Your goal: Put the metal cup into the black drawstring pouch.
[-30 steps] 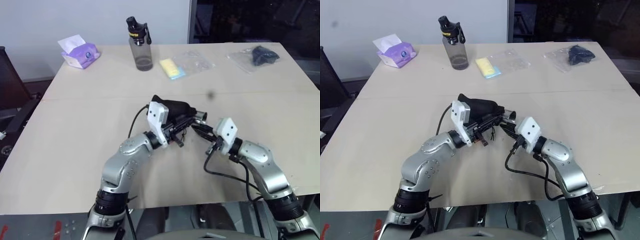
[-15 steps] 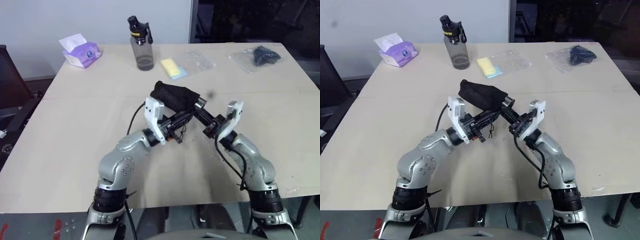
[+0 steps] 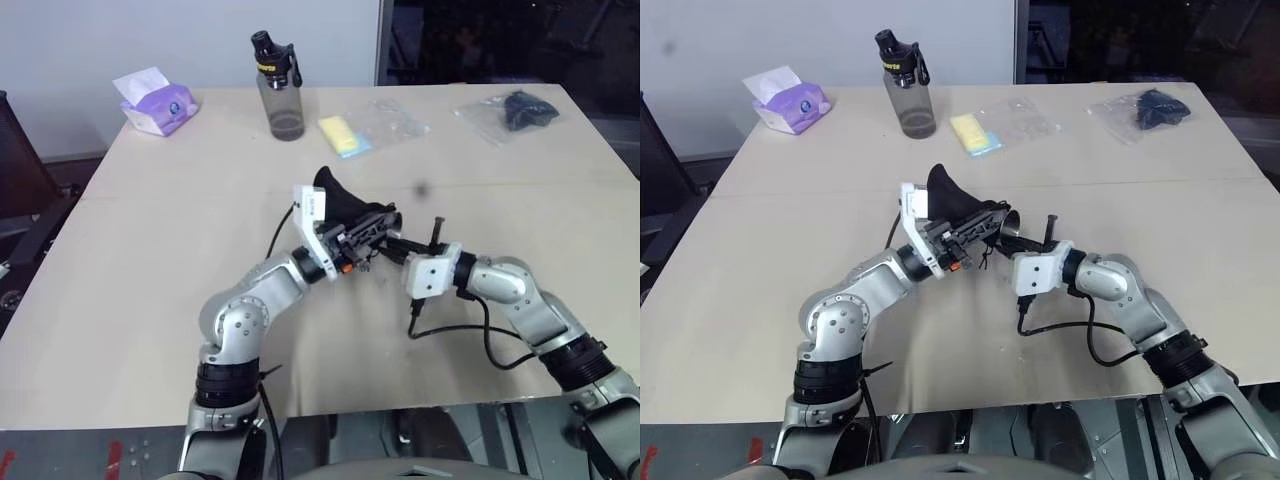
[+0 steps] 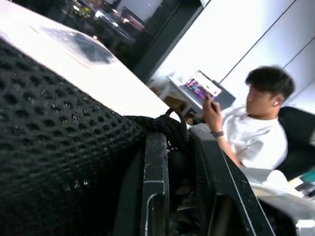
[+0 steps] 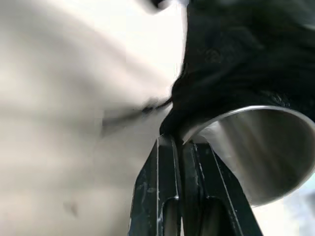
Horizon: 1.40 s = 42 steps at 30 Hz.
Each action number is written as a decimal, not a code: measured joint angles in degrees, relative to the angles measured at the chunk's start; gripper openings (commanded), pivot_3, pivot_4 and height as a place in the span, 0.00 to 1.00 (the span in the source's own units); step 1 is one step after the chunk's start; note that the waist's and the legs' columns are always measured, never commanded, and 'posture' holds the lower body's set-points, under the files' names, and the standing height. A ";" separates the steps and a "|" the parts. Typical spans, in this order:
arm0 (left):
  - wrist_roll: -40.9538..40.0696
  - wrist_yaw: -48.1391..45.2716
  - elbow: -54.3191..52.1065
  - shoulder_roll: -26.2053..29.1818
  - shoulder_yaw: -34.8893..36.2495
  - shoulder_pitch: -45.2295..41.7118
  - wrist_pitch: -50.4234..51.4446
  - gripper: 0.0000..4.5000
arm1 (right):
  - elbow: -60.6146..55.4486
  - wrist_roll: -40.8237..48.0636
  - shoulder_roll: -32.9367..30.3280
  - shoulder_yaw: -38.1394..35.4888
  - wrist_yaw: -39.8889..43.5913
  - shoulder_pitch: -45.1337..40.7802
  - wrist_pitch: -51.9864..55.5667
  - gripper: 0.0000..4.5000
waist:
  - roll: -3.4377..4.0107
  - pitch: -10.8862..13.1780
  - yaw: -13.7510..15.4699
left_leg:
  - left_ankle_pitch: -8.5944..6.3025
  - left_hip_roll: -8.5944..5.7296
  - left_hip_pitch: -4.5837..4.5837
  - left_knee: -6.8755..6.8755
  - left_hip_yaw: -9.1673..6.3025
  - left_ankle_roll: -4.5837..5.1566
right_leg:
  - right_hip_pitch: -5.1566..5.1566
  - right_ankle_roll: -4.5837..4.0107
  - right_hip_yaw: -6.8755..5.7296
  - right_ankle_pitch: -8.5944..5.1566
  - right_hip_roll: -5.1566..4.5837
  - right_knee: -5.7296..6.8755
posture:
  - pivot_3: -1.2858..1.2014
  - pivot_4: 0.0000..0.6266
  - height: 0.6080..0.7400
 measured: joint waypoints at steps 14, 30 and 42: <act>-1.71 -0.70 -0.72 1.84 -0.27 -0.36 0.39 0.03 | -7.11 48.74 26.14 -14.87 -1.80 6.60 38.42 0.01 | -0.08 0.08 0.19 | 0.00 0.02 -0.02 0.00 -0.07 0.01 | 0.01 -0.09 -0.03 0.04 -0.06 0.02 | 0.52 0.24 1.00; -4.41 2.11 -0.77 1.89 -0.13 1.25 1.40 0.03 | 2.03 9.15 3.12 -1.62 -6.42 -1.10 7.57 0.01 | -0.08 0.13 0.00 | 0.00 -0.08 -0.04 -0.01 0.06 -0.01 | -0.03 0.17 0.02 -0.11 -0.07 -0.07 | 0.52 0.24 1.00; -4.90 -0.86 4.68 4.03 1.47 -7.03 1.53 0.03 | 11.76 -15.70 0.49 1.94 -18.28 -7.01 -12.53 0.01 | -0.25 0.24 0.04 | 0.01 -0.07 -0.08 -0.07 0.03 -0.02 | -0.07 -0.06 0.07 0.03 -0.07 -0.05 | 0.52 0.24 1.00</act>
